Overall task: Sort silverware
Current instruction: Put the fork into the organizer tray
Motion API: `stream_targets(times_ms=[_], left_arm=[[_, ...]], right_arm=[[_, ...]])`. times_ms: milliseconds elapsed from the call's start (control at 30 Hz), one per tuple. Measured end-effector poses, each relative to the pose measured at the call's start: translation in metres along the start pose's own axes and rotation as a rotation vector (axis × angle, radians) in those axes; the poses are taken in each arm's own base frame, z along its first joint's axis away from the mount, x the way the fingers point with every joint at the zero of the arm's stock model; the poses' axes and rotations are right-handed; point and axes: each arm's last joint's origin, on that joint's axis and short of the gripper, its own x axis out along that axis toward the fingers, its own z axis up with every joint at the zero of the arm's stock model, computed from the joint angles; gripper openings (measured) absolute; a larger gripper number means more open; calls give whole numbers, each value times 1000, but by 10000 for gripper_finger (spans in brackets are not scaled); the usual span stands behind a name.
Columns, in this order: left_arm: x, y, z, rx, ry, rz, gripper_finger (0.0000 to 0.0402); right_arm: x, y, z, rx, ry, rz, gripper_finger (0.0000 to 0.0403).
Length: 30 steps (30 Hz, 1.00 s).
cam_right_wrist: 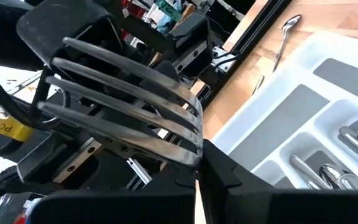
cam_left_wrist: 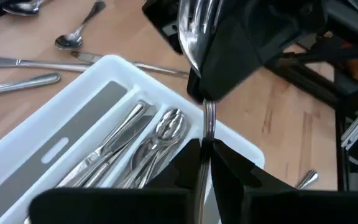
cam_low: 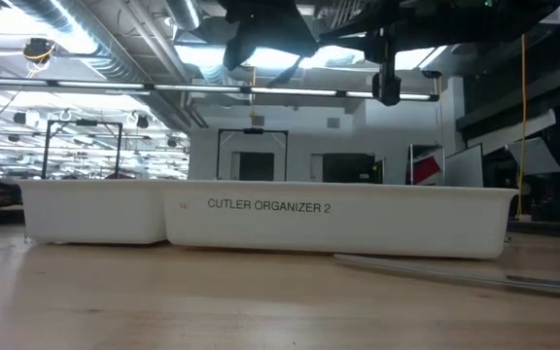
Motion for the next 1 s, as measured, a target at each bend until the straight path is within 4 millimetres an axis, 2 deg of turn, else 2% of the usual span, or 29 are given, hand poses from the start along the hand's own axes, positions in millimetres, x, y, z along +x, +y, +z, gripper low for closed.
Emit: stream_targets(times_ms=[200, 333, 500, 700, 900, 1000], left_arm=[[-1, -1, -2, 8, 18, -6, 93], [-5, 4, -5, 19, 68, 33, 122], [-20, 11, -16, 10, 196, 94, 127], [-26, 13, -31, 33, 326, 165, 127], [-28, 8, -38, 55, 359, 169, 127], [-28, 6, -39, 60, 361, 167, 127]], right_arm=[[-1, -9, -5, -15, 38, -85, 2], [-2, -17, -13, -31, 164, -139, 2], [-6, -22, -22, -56, 338, -135, 1], [-9, -28, -28, -97, 437, -172, 1], [-15, -21, -21, -250, 531, -353, 1], [-15, -13, -14, -308, 527, -365, 1]])
